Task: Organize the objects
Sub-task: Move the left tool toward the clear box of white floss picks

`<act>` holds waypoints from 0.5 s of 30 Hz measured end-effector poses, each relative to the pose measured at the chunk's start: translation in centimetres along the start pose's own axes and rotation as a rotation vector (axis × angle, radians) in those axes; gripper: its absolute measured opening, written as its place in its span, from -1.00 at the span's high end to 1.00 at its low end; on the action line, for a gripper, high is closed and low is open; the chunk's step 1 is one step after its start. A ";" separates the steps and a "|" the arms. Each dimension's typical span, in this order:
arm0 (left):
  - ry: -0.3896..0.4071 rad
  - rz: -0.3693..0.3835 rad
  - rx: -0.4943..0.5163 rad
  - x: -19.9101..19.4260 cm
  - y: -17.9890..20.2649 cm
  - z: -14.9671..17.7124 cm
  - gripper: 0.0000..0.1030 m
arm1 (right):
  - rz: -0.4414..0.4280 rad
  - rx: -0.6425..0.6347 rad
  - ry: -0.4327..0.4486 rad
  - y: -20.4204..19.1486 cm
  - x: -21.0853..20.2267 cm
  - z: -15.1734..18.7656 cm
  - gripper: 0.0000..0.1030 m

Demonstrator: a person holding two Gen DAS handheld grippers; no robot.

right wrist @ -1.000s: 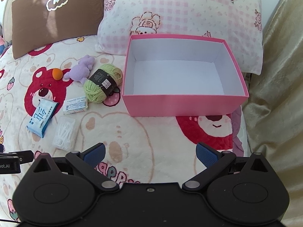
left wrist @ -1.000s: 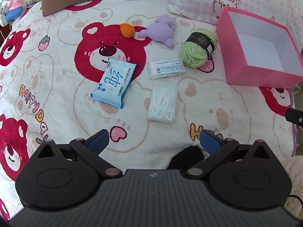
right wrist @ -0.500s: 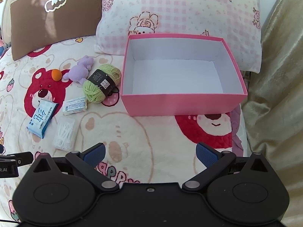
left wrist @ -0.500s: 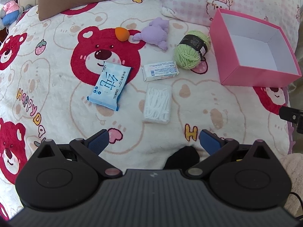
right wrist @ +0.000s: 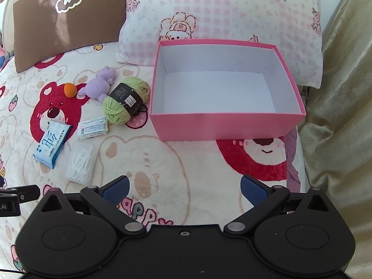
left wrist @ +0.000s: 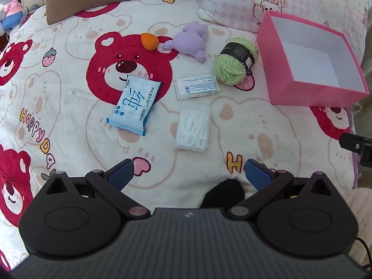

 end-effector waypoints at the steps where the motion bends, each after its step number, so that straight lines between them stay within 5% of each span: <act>1: 0.004 -0.003 -0.007 -0.3 -0.1 0.1 -1.00 | -0.013 -0.014 0.009 -0.2 -0.2 -0.1 -0.99; 6: 0.052 -0.059 0.048 -2.6 -0.1 -0.5 -1.00 | -0.227 -0.085 0.069 -1.7 -2.5 -0.2 -0.99; 15: 0.066 -0.011 -0.109 -0.8 -3.2 -1.1 -1.00 | -0.353 -0.377 0.252 -6.2 -2.0 -0.3 -0.99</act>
Point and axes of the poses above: each gripper's, at about its wrist camera, not at the fingertips, and x roughly the way its jaws point, y to its right, z to its underside, the point moved 6 cm from there along x, roughly the way its jaws point, and after that the axes turned 12 degrees about x, right-handed, at the moved point
